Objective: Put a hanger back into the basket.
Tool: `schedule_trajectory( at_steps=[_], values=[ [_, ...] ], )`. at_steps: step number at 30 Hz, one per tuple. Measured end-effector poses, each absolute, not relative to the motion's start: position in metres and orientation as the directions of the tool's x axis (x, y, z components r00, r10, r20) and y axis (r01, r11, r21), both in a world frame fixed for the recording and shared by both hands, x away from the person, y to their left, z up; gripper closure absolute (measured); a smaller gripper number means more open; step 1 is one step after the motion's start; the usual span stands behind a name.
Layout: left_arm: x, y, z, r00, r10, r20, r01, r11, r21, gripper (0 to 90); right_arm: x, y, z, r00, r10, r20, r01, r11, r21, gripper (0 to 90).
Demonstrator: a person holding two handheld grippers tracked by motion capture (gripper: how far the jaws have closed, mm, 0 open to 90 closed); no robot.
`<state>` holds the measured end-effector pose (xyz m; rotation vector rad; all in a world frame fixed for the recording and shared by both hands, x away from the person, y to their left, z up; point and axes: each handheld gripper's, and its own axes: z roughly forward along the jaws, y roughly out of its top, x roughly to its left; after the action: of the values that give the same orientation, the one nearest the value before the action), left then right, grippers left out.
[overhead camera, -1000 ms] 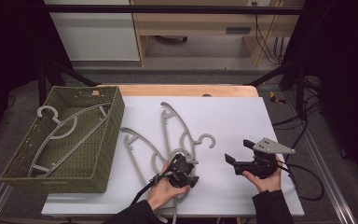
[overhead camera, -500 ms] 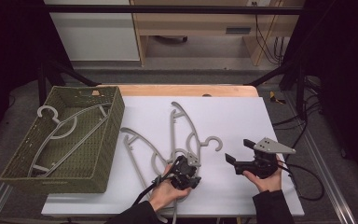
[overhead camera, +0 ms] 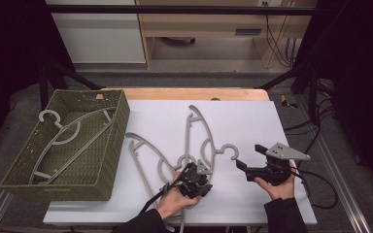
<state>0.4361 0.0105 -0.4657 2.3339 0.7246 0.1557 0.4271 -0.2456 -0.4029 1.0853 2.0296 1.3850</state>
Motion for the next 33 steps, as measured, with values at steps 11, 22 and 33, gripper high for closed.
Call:
schedule_trajectory(
  at_steps=[11, 22, 33],
  values=[
    [0.422, 0.013, -0.468, 0.834, 0.548, -0.060, 0.463, -0.636, 0.617, 58.3, 0.426, -0.248, -0.402, -0.591, 0.804, 0.059, 0.345, 0.185, 0.920, 10.0],
    [0.422, 0.013, -0.461, 0.847, 0.531, -0.028, 0.449, -0.686, 0.573, 69.5, 0.426, -0.248, -0.401, -0.589, 0.806, 0.059, 0.343, 0.182, 0.922, 10.0],
    [0.435, 0.030, -0.457, 0.870, 0.491, -0.045, 0.434, -0.718, 0.544, 75.4, 0.425, -0.249, -0.401, -0.587, 0.807, 0.061, 0.343, 0.180, 0.922, 10.0]
  ],
)
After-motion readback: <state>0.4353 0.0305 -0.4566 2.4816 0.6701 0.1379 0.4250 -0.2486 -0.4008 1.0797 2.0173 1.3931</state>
